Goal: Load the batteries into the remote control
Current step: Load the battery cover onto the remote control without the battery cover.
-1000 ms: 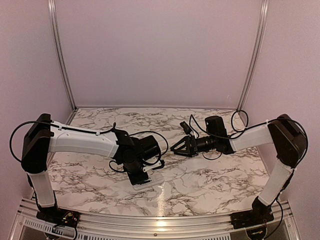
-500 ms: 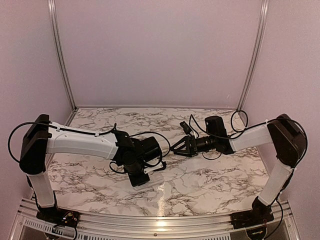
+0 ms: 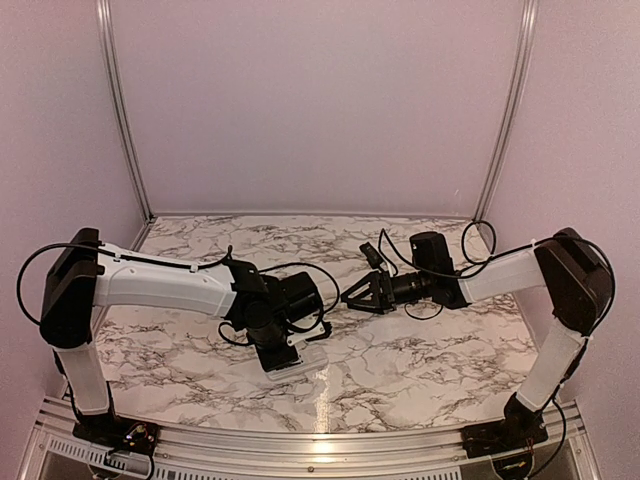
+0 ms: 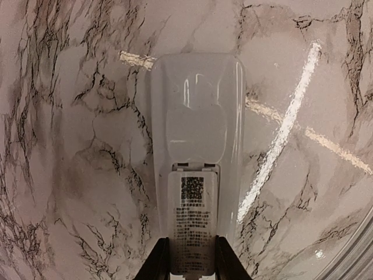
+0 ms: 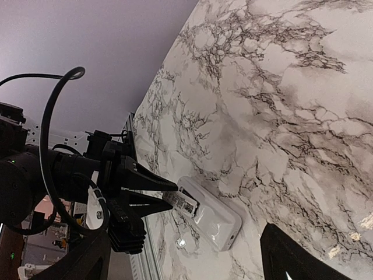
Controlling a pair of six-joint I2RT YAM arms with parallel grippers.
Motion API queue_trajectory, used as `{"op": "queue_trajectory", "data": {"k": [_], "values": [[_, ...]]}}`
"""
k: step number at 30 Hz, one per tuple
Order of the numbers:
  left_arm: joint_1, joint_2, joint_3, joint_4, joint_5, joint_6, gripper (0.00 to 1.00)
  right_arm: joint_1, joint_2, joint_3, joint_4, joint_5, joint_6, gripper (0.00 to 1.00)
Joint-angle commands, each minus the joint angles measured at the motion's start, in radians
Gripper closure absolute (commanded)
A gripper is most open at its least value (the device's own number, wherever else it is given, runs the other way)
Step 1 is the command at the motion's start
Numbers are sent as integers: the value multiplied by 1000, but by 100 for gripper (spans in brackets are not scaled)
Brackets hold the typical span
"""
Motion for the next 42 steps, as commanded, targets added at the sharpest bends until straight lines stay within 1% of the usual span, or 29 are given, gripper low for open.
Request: {"op": "queue_trajectory", "data": {"k": [1,19,22,30,37,40,42], "values": [[4,22,18,-11,21,14,79,-8,11,-8,9,-11,3,13],[20,70,44,-13,-19,-4,80,-8,11,-12,11,-12,3,12],[20,74,45,-13,-8,1,79,-8,10,-13,11,-12,3,12],[20,78,39,-13,3,3,61,-8,12,-10,10,-12,3,11],[20,59,39,-14,-2,-1,52,-8,10,-9,9,-10,3,11],[20,27,37,-14,-6,-9,49,-8,9,-11,8,-9,3,11],[21,-10,35,-14,-6,-12,44,-8,9,-10,9,-8,3,10]]}}
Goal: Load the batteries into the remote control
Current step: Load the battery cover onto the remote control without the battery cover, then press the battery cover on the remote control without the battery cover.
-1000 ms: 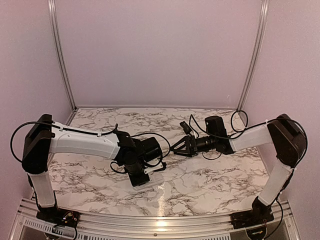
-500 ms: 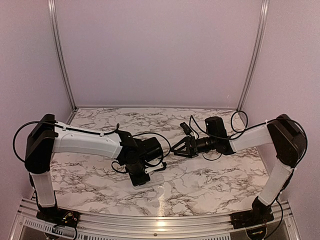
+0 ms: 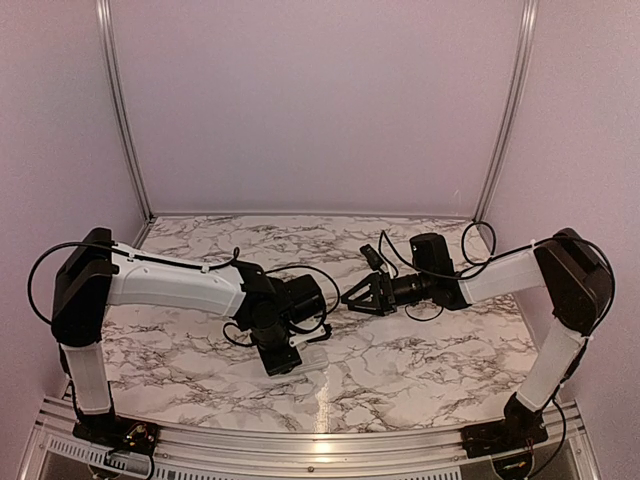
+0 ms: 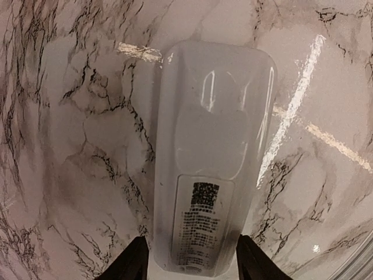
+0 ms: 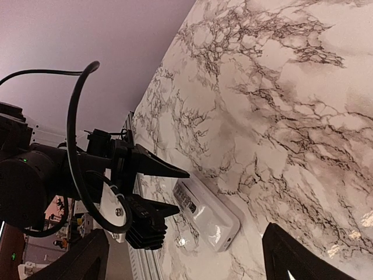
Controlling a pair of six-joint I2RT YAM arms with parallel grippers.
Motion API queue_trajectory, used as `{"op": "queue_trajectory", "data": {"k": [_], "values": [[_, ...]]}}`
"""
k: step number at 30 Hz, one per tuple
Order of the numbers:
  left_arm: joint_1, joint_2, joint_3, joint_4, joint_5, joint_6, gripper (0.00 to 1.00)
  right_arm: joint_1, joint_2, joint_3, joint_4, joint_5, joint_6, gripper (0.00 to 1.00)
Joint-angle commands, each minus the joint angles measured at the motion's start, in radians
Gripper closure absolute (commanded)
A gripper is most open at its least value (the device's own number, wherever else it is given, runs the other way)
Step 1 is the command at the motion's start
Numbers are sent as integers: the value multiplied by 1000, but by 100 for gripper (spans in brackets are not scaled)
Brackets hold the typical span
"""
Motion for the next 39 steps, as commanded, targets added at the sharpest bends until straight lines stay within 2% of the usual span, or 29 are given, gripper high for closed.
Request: {"op": "queue_trajectory", "data": {"k": [1,5,9,12,27,39], "values": [[7,-90,7,-3,-9,-13,42,-8,8,0,9,-8,5,10],[28,-151,-10,11,12,-25,38,-8,5,1,6,-6,2,10],[75,-168,-48,39,47,-44,42,-7,2,1,4,-7,1,10],[92,-157,-70,59,50,-54,44,-7,-4,4,-7,-2,-7,11],[104,-111,-85,95,84,-38,45,-7,3,14,-20,-1,-10,9],[91,-22,-133,112,36,-42,49,-6,9,17,-23,0,-10,8]]}}
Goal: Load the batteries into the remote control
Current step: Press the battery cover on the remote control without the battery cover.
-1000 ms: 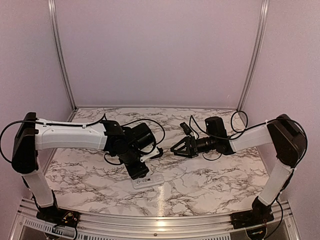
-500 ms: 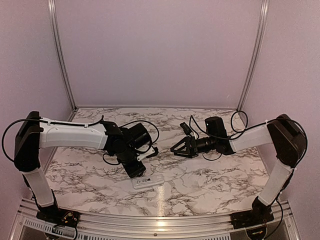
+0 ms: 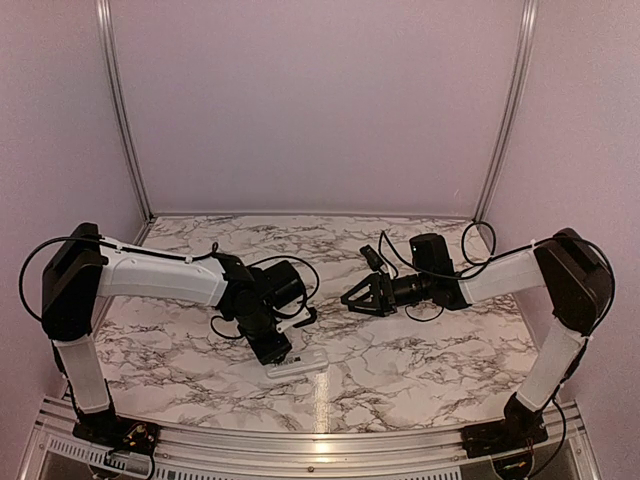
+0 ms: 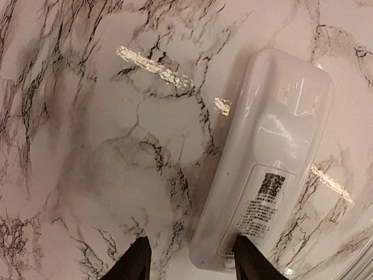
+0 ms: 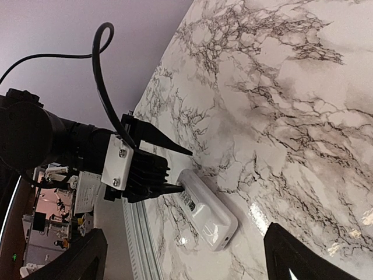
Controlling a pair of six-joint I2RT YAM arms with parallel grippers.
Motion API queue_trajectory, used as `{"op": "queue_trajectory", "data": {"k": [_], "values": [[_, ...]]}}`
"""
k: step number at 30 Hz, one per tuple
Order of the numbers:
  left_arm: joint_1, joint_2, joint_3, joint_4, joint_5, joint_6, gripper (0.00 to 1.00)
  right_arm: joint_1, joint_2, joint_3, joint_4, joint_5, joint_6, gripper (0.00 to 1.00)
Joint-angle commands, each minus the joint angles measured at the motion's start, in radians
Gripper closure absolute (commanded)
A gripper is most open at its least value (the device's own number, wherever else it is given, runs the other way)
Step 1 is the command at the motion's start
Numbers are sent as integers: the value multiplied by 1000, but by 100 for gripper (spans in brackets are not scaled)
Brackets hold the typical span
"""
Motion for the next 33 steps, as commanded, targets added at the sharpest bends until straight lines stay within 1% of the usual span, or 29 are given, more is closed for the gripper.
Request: {"op": "queue_trajectory", "data": {"k": [1,9,11,15,17,22,25,29,33], "values": [[-9,54,-40,15,-36,5,50,-7,10,18,-14,-1,-8,8],[-30,70,-50,3,-48,9,52,-6,5,17,-19,-1,-14,8],[-30,60,-47,3,-70,2,52,-4,0,15,-19,0,-13,8],[-8,22,-23,8,-103,-37,46,7,-11,12,-12,3,-19,9],[13,-28,-21,28,-104,-68,42,17,-20,12,-17,10,-35,9],[46,-161,-57,94,-96,-211,38,54,-34,45,-107,76,-103,11],[51,-240,-138,174,-30,-325,38,88,-28,69,-168,139,-150,11],[51,-347,-276,318,22,-536,38,130,-9,96,-228,202,-182,12],[51,-383,-353,341,8,-762,42,163,12,111,-251,233,-198,13]]}}
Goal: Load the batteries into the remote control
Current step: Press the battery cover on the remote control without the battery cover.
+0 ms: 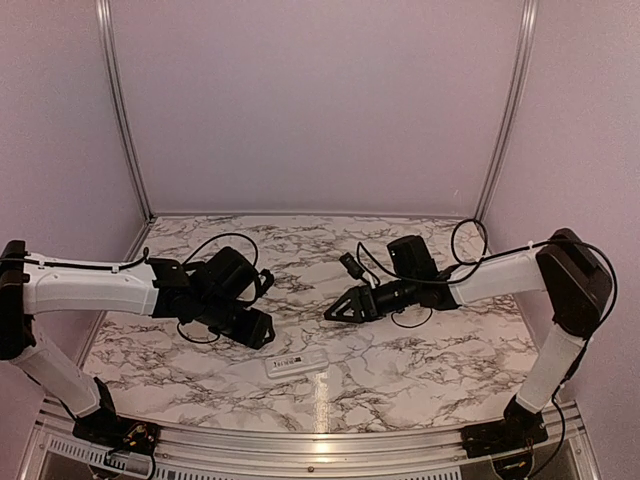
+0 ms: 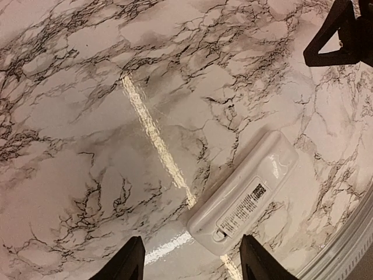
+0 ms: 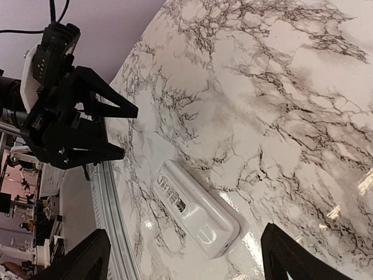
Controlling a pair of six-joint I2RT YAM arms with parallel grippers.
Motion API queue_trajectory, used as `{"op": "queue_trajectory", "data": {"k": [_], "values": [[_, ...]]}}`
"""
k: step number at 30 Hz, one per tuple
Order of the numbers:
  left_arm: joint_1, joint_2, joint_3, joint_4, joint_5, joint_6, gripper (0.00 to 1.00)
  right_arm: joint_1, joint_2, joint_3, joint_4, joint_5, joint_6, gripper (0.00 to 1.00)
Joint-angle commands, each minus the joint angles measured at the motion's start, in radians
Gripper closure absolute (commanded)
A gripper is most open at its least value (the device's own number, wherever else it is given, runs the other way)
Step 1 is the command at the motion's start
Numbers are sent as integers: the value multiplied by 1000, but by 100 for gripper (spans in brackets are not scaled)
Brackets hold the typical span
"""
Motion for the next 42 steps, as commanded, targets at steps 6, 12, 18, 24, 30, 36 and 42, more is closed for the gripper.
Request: {"op": "queue_trajectory", "data": {"k": [6,12,18,24,30,36,42], "values": [[-28,-8,-112,105,-25,-423,45,76,47,54,-79,112,-54,14],[-70,50,-76,69,-95,-456,46,102,58,56,-99,159,-70,15],[-111,126,-33,36,-130,-467,47,125,72,67,-114,200,-84,15],[-123,154,-13,17,-139,-461,48,141,85,73,-126,220,-97,15],[-132,173,-8,0,-136,-450,52,140,88,76,-127,215,-101,15],[-145,185,-10,-12,-124,-432,55,141,93,82,-132,208,-104,15],[-146,181,-17,-29,-130,-434,60,141,91,83,-135,208,-106,15]]}}
